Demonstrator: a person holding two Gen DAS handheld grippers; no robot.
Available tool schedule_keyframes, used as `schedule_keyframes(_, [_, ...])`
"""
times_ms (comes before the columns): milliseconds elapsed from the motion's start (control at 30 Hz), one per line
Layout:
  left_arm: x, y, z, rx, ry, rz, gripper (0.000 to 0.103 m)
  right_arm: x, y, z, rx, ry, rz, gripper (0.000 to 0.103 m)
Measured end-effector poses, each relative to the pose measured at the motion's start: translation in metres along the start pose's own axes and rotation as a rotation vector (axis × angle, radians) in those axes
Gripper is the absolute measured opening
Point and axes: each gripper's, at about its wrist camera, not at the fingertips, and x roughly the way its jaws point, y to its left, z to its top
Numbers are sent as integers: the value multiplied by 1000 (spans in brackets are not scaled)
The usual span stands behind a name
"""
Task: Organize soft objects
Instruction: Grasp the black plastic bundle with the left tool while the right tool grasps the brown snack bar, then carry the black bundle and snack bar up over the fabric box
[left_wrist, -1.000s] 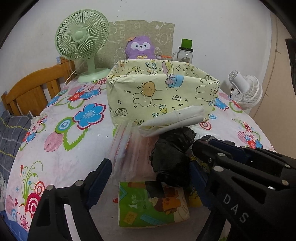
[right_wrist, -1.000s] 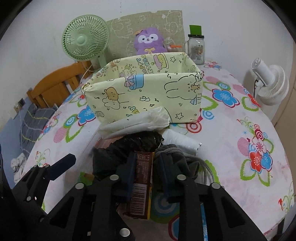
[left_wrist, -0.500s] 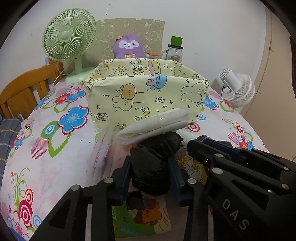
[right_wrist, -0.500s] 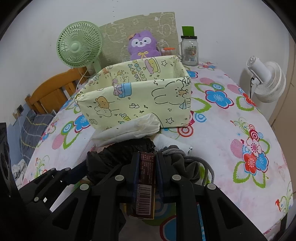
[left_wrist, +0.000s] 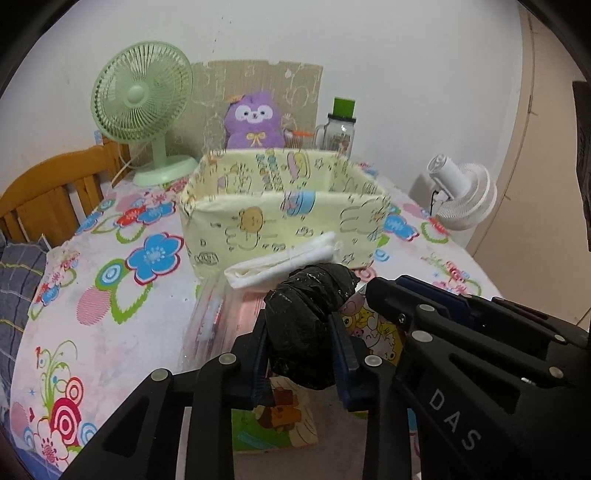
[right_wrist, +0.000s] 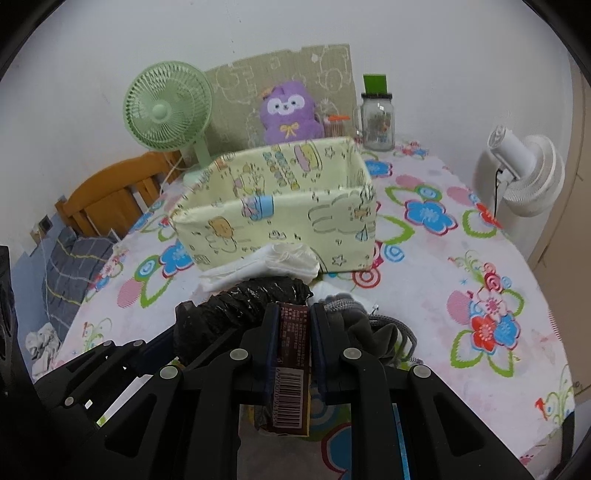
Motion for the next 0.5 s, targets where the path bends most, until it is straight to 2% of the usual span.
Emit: schedule_keyframes(500, [-62, -14, 22, 27, -126, 22, 30, -69, 9, 18, -19, -142, -8, 19])
